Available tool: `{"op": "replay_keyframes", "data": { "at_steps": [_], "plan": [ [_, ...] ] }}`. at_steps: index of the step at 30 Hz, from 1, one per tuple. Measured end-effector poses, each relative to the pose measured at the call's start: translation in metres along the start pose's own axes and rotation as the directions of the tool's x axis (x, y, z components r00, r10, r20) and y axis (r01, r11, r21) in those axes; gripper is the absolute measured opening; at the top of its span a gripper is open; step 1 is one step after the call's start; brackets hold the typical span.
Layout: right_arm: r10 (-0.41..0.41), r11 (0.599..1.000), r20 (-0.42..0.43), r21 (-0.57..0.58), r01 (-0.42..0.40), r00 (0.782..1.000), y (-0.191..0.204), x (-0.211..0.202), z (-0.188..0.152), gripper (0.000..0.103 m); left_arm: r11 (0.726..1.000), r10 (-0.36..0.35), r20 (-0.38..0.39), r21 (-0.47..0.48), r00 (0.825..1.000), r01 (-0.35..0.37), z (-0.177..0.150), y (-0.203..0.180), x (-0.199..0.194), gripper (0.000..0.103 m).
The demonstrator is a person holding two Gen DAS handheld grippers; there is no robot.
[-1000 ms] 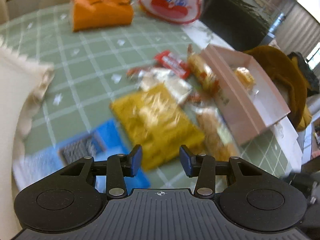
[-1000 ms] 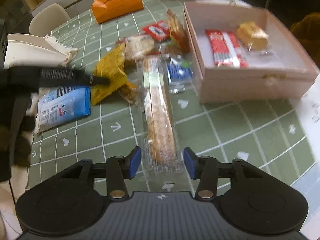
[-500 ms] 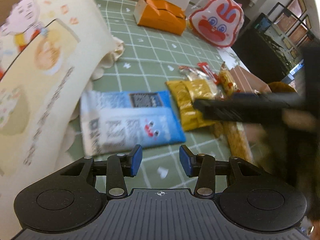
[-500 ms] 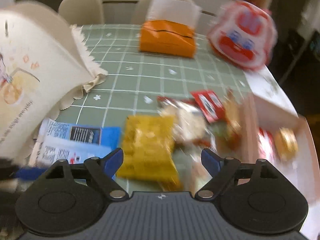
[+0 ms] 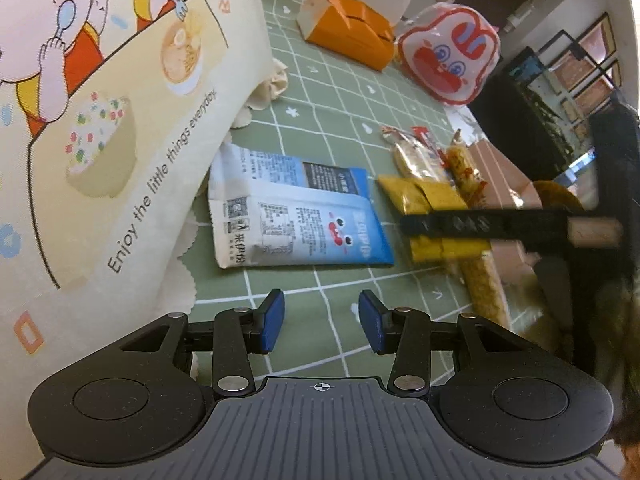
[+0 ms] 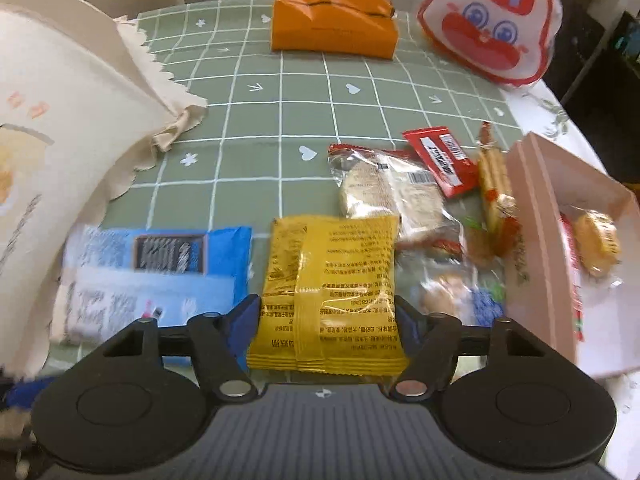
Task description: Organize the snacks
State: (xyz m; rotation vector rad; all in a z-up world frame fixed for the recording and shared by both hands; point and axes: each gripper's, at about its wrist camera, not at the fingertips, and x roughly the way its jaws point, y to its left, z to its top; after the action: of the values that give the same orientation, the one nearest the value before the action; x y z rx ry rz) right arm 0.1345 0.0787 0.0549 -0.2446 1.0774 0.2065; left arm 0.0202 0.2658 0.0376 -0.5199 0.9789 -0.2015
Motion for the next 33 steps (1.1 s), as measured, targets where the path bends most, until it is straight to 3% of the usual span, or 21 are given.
{"op": "replay_keyframes", "data": {
  "at_steps": [5,9,12,17,25,30,33],
  "plan": [
    [0.036,0.997,0.001,0.065,-0.036,0.999,-0.008,-0.033,-0.034,0.069,0.999,-0.031,0.0,-0.005,1.0,0.031,0.0,-0.006,0.002,0.046],
    [0.118,0.982,-0.02,0.153,-0.113,0.993,-0.019,-0.044,-0.067,0.069,0.999,-0.052,-0.015,-0.005,0.999,0.052,-0.002,-0.017,0.008,0.046],
    [0.162,0.975,-0.038,0.162,-0.154,0.986,-0.02,-0.045,-0.087,0.077,0.998,-0.064,-0.028,0.004,0.998,0.064,-0.006,-0.029,0.013,0.046],
    [0.106,0.986,0.0,0.132,-0.105,0.994,-0.03,-0.066,-0.11,0.077,0.997,-0.066,-0.04,0.035,0.997,0.067,-0.015,-0.053,0.02,0.046],
    [-0.01,0.968,0.07,0.25,-0.008,0.997,-0.101,-0.088,-0.135,0.082,0.996,-0.029,-0.062,0.086,0.998,0.035,-0.033,-0.092,0.034,0.046],
    [-0.018,0.949,0.096,0.316,-0.014,0.995,-0.137,-0.087,-0.149,0.082,0.995,0.038,-0.042,0.094,0.998,-0.033,-0.034,-0.1,0.025,0.046],
    [-0.026,0.94,0.118,0.341,-0.016,0.993,-0.152,-0.084,-0.154,0.082,0.995,0.043,-0.036,0.096,0.998,-0.039,-0.032,-0.109,0.025,0.046]
  ]
}}
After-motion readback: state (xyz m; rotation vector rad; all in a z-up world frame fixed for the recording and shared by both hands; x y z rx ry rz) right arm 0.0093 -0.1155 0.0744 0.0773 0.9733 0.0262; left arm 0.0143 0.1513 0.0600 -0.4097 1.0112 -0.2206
